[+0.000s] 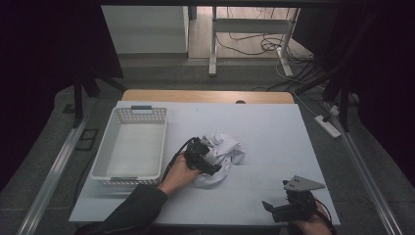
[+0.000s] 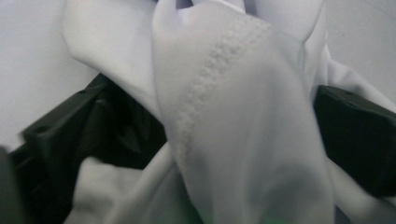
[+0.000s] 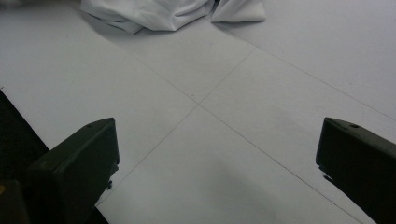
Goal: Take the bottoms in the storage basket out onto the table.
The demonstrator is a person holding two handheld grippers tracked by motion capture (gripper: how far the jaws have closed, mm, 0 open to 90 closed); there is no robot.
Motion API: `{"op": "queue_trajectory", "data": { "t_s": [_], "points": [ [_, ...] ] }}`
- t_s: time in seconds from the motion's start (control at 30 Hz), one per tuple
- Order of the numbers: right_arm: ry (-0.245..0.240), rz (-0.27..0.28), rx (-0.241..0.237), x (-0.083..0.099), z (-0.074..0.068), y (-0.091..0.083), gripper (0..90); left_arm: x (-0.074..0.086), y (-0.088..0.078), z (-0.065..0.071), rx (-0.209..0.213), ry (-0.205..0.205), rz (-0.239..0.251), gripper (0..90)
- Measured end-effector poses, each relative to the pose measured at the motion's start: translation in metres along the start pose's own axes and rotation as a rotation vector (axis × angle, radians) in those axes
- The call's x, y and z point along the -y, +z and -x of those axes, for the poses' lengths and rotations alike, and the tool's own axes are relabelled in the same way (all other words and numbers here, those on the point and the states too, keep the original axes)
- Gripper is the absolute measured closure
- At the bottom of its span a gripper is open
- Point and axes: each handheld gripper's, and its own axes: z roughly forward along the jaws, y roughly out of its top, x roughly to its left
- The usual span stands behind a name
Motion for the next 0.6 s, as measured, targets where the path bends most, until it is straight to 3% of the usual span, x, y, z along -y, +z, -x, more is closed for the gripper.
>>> {"op": "queue_trajectory", "data": {
  "t_s": [0.2,0.6],
  "points": [
    [-0.001,0.0,0.0,0.0,0.0001,-0.0002,0.0,-0.0008,-0.0015,0.0008,-0.006,0.01,0.013,0.0],
    [-0.001,-0.001,0.0,0.0,0.0,-0.0003,0.0,-0.0033,-0.0077,-0.0001,0.028,-0.005,0.05,0.0]
  ]
}}
